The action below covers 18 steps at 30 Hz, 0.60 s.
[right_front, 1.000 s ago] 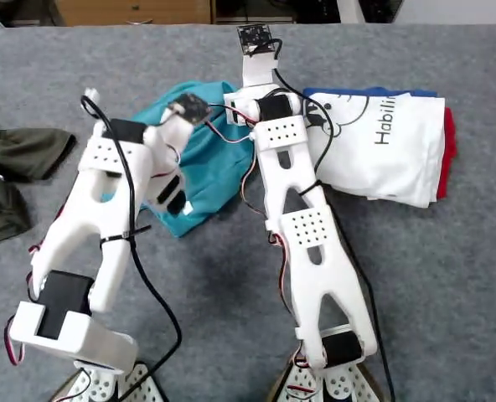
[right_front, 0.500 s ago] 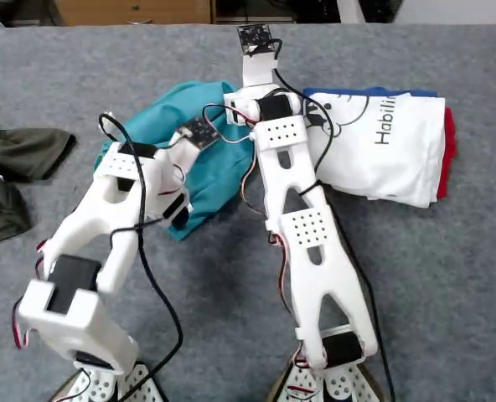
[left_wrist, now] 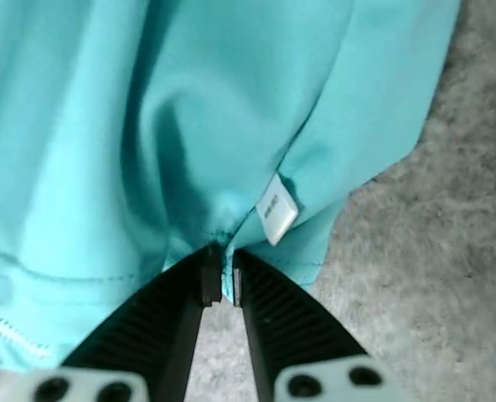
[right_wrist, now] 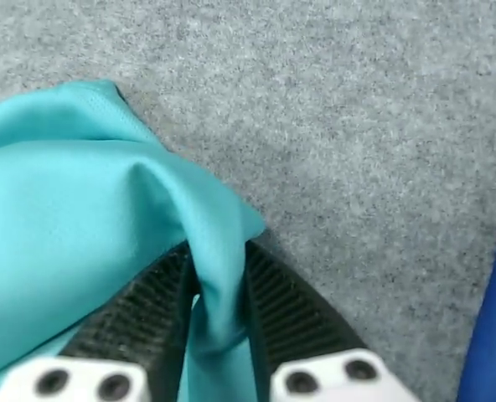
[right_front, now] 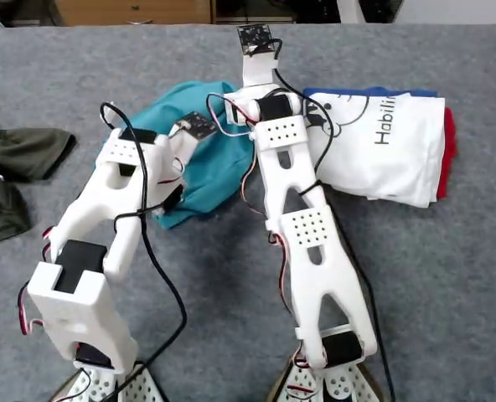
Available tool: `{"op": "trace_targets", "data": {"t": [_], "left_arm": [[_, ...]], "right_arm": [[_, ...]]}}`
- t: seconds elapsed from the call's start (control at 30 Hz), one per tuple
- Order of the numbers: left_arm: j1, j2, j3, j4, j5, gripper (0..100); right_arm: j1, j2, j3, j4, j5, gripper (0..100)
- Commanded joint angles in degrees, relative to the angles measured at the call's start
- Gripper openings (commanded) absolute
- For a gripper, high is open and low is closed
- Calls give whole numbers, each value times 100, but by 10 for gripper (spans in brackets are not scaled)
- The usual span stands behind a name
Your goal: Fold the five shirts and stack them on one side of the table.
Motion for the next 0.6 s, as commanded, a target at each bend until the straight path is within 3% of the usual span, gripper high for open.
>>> {"op": "trace_targets", "data": {"t": [0.0,0.43,0.57], "left_arm": [[-18,-84,-615,440,0,20],[-70,-84,-2620,2075,958,20],[-70,-92,-3103,2690,958,20]], "right_arm": [[48,-66,-251,-123,-9,2],[48,-66,-268,-97,-9,2],[-31,-145,-295,237,-35,121]]}}
